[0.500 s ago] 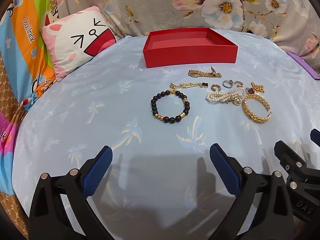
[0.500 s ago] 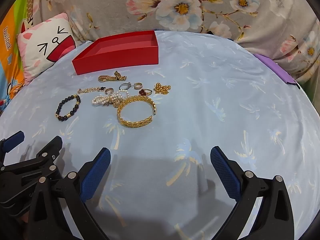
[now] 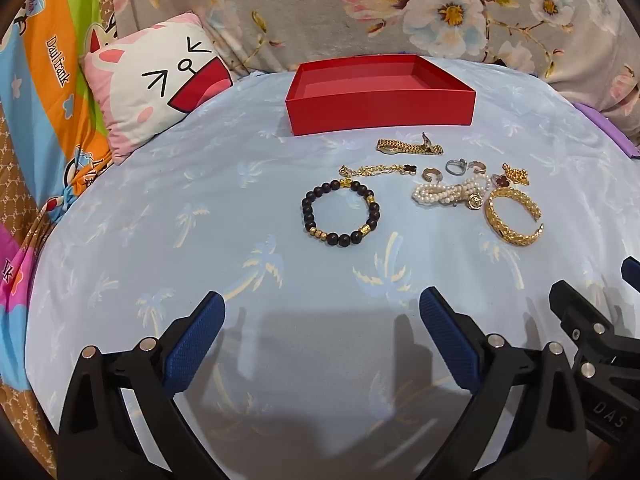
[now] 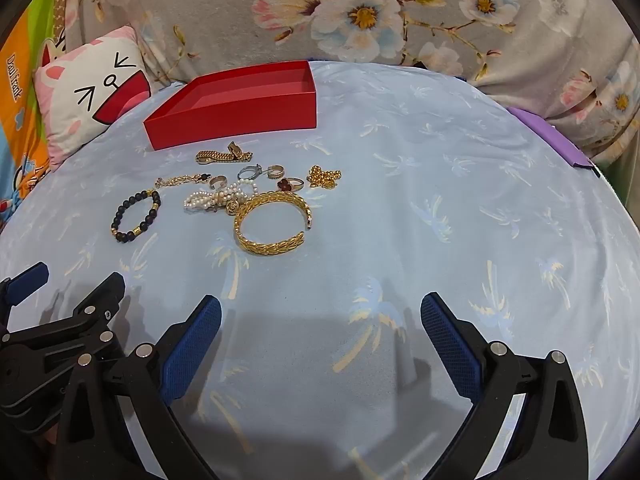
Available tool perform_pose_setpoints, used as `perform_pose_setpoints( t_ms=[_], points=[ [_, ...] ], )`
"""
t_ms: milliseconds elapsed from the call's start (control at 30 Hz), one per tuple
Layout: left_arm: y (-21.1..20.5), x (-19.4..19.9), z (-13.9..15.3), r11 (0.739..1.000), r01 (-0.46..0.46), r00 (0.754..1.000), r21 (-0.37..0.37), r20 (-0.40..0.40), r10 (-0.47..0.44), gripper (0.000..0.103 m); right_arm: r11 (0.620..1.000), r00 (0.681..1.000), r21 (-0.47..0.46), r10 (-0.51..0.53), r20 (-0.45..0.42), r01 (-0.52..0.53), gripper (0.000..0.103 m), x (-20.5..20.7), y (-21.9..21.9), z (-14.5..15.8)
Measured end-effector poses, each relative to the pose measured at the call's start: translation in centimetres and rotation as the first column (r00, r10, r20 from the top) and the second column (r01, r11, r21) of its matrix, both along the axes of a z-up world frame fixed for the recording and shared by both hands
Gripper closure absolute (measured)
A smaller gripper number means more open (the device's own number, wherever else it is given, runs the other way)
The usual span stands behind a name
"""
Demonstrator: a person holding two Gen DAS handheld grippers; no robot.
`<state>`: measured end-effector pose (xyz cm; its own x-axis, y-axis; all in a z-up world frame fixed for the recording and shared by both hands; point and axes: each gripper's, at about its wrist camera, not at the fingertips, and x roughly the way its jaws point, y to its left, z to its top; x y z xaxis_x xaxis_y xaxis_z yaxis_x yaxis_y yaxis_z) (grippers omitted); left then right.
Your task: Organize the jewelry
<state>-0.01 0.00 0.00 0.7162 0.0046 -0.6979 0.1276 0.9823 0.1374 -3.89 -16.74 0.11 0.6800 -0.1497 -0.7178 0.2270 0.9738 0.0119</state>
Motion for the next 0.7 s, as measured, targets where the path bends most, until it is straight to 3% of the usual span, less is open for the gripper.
perform_pose_setpoints(
  t_ms=[700],
  points=[
    [0.21, -0.13, 0.09, 1.000, -0.004, 1.000, 0.000, 0.000, 0.004, 0.008, 1.000, 1.000, -0.011, -0.003, -0.004, 0.003, 0.005, 0.02, -0.02, 0.05]
  ],
)
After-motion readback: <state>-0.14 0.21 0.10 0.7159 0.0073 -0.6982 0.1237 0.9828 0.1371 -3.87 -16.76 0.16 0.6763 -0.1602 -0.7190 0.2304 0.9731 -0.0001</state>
